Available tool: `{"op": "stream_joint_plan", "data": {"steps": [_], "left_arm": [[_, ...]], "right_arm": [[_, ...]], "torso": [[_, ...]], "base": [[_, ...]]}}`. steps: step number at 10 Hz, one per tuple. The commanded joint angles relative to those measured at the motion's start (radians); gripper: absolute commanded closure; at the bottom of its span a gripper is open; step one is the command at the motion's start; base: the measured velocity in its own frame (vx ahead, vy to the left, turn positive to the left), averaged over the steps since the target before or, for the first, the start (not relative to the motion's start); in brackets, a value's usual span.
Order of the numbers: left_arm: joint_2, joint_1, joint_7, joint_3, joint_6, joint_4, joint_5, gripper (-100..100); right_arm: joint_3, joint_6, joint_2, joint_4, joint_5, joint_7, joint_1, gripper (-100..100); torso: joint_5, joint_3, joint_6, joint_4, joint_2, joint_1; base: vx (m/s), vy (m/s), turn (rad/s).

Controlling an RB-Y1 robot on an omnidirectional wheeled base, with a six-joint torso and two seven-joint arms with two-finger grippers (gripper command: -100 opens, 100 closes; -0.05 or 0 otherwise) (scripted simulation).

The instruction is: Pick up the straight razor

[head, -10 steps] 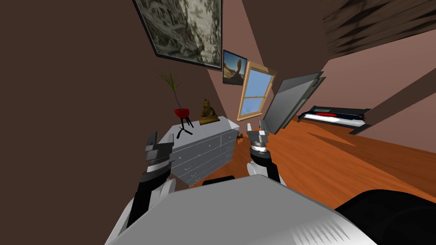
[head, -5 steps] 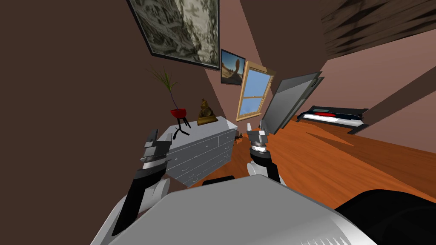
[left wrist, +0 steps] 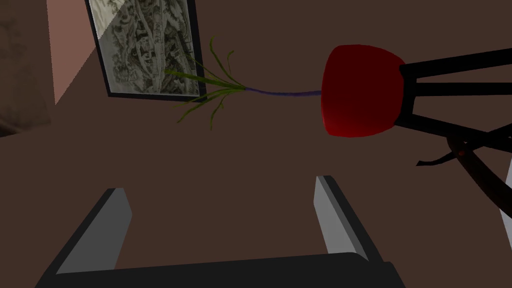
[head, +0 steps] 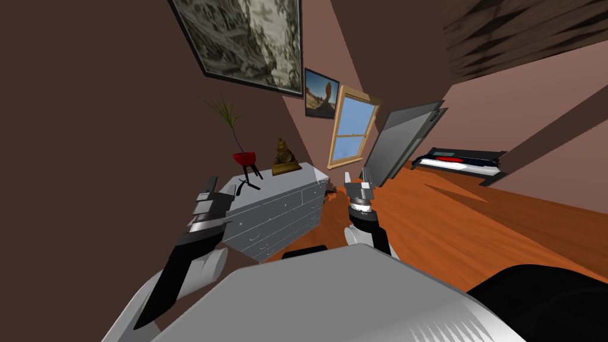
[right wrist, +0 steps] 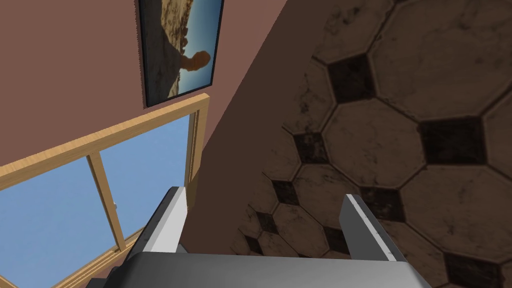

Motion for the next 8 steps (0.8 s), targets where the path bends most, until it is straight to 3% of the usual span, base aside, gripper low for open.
{"op": "stream_joint_plan", "data": {"steps": [1, 4, 5, 6, 7, 8], "left_arm": [[0.016, -0.005, 0.007, 0.017, 0.045, -0.002, 0.007, -100], [0.065, -0.026, 0.022, 0.066, 0.125, -0.019, 0.025, -100], [0.065, -0.026, 0.022, 0.066, 0.149, -0.019, 0.025, -100], [0.090, -0.036, 0.030, 0.090, 0.182, -0.026, 0.036, -100], [0.090, -0.036, 0.030, 0.090, 0.205, -0.026, 0.036, -100], [0.115, -0.045, 0.039, 0.115, 0.238, -0.033, 0.047, -100]], "right_arm": [[0.000, 0.000, 0.000, 0.000, 0.000, 0.000, 0.000, 0], [0.000, 0.000, 0.000, 0.000, 0.000, 0.000, 0.000, 0], [0.000, 0.000, 0.000, 0.000, 0.000, 0.000, 0.000, 0], [0.000, 0.000, 0.000, 0.000, 0.000, 0.000, 0.000, 0], [0.000, 0.000, 0.000, 0.000, 0.000, 0.000, 0.000, 0], [0.000, 0.000, 0.000, 0.000, 0.000, 0.000, 0.000, 0]], "torso": [[0.000, 0.000, 0.000, 0.000, 0.000, 0.000], [0.000, 0.000, 0.000, 0.000, 0.000, 0.001], [0.000, 0.000, 0.000, 0.000, 0.000, 0.002], [0.000, 0.000, 0.000, 0.000, 0.000, 0.002], [0.000, 0.000, 0.000, 0.000, 0.000, 0.002], [0.001, 0.000, 0.000, 0.000, 0.000, 0.002]], "base": [[0.001, -0.051, -0.015], [0.004, -0.041, -0.025], [0.004, -0.026, -0.017], [0.005, -0.031, -0.036], [0.002, -0.026, -0.018], [0.000, -0.038, -0.037]]}}
